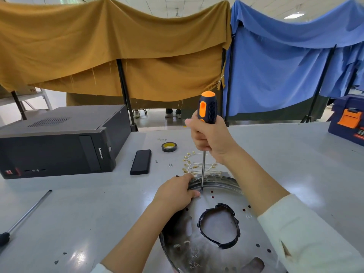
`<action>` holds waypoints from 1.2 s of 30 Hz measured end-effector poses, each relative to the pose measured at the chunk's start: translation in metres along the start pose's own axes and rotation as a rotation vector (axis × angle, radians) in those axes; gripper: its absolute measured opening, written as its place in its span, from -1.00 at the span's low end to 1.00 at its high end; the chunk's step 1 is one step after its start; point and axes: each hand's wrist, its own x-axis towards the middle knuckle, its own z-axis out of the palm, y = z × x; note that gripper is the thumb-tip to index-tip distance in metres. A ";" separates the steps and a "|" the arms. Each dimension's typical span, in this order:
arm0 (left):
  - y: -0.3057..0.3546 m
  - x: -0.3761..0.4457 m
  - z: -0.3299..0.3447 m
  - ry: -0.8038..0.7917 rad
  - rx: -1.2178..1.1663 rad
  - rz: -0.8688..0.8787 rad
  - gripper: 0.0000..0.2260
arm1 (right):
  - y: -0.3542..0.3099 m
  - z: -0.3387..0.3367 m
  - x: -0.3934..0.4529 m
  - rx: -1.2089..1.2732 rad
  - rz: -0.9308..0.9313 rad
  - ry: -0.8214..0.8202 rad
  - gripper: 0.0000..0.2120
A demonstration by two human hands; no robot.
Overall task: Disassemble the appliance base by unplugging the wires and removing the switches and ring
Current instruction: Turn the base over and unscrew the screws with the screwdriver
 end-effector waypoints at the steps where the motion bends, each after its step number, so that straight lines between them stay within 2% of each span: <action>1: 0.000 0.000 0.000 0.001 0.003 -0.002 -0.57 | 0.000 -0.003 0.001 0.016 0.009 -0.065 -0.62; 3: 0.000 0.000 -0.001 0.001 0.004 -0.003 -0.57 | 0.004 -0.005 0.000 -0.026 -0.025 -0.032 -0.65; 5: 0.000 0.000 0.000 0.002 0.003 -0.005 -0.58 | 0.012 -0.002 -0.005 -0.180 -0.096 0.130 -0.77; 7: 0.000 0.000 0.000 0.000 0.001 -0.007 -0.57 | 0.020 0.000 -0.010 -0.306 -0.150 0.299 -0.80; 10: 0.000 0.000 -0.001 -0.003 -0.004 -0.003 -0.57 | 0.022 0.005 -0.011 -0.278 -0.187 0.393 -0.83; 12: 0.001 0.000 -0.001 -0.006 -0.001 -0.001 -0.58 | 0.017 0.008 -0.007 -0.207 -0.149 0.412 -0.75; 14: 0.001 0.000 -0.001 -0.006 0.009 -0.003 -0.57 | 0.014 0.005 -0.005 -0.070 -0.089 0.344 -0.61; 17: 0.001 -0.001 -0.001 -0.006 0.011 -0.006 -0.57 | 0.008 -0.005 -0.001 0.050 -0.010 0.027 -0.52; 18: 0.001 -0.001 -0.001 -0.006 0.009 -0.005 -0.57 | 0.007 -0.007 0.001 0.048 0.003 -0.027 -0.52; 21: 0.001 -0.001 -0.001 -0.005 0.006 -0.001 -0.59 | 0.008 -0.007 0.000 -0.073 -0.012 -0.007 -0.60; 24: 0.000 -0.001 -0.001 -0.008 -0.003 0.002 -0.60 | 0.007 -0.001 -0.005 -0.219 -0.107 0.161 -0.83; 26: 0.001 -0.001 -0.002 -0.009 -0.015 0.004 -0.59 | 0.007 0.003 -0.005 -0.236 -0.162 0.294 -0.83; 28: 0.001 -0.001 -0.002 -0.011 -0.016 0.006 -0.57 | 0.005 0.007 -0.005 -0.271 -0.161 0.353 -0.86; 30: 0.002 -0.002 -0.003 -0.011 -0.008 0.002 -0.57 | 0.004 0.006 -0.004 -0.194 -0.133 0.294 -0.79; 33: 0.002 -0.003 -0.003 -0.008 0.004 -0.001 -0.58 | 0.000 -0.003 0.000 0.046 -0.070 0.044 -0.65; 34: 0.002 -0.003 -0.003 -0.007 0.003 0.001 -0.58 | -0.001 -0.006 0.002 0.060 -0.070 0.000 -0.65; 36: 0.002 -0.003 -0.003 -0.006 -0.001 0.002 -0.57 | 0.002 -0.009 0.002 0.021 -0.101 -0.002 -0.81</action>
